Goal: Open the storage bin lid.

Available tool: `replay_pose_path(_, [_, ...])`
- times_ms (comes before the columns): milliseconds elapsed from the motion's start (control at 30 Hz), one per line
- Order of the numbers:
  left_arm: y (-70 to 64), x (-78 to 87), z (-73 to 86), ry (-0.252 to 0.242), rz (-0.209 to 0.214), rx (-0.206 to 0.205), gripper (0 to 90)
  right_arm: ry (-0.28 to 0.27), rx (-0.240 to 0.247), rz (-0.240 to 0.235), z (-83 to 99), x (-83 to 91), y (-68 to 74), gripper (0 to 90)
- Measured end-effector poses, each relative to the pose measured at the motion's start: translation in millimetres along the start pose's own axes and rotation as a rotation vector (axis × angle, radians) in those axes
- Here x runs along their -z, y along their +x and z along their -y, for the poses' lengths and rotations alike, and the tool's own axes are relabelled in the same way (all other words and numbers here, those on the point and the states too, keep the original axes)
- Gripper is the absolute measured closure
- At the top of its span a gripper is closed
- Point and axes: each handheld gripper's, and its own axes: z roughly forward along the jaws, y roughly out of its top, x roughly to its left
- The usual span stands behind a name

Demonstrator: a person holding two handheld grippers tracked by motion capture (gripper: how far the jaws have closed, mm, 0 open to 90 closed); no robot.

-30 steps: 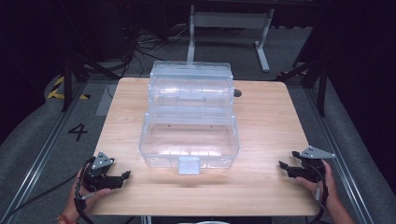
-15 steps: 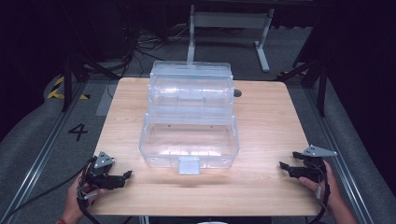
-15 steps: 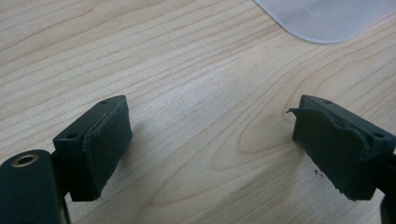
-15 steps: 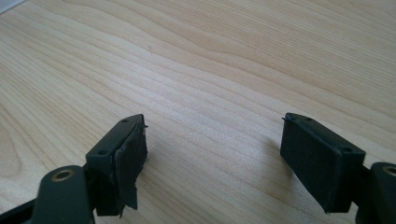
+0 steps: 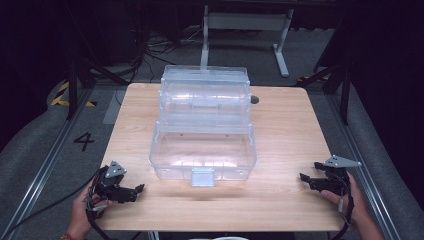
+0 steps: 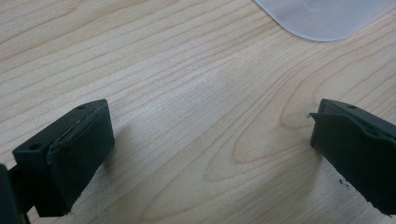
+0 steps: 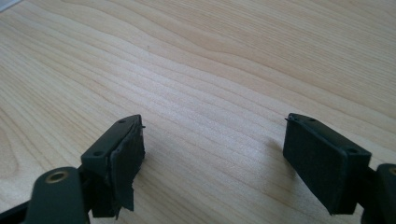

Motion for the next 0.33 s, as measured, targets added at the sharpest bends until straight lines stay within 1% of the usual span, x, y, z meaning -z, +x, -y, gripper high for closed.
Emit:
replay_pose_path(100, [0.1, -0.7, -0.4, -0.003, -0.003, 0.002, 0.0, 0.004, -0.006, 0.003, -0.1, 0.0, 0.0, 19.3])
replay_pose_path(133, [0.2, -0.9, -0.7, -0.002, 0.002, 0.004, 0.0, 0.006, -0.006, 0.005, -0.1, -0.1, -0.2, 19.1])
replay_pose_path(333, [0.0, -1.6, -0.9, -0.006, -0.002, 0.007, 0.0, 0.007, -0.008, 0.005, -0.1, -0.1, -0.2, 18.8])
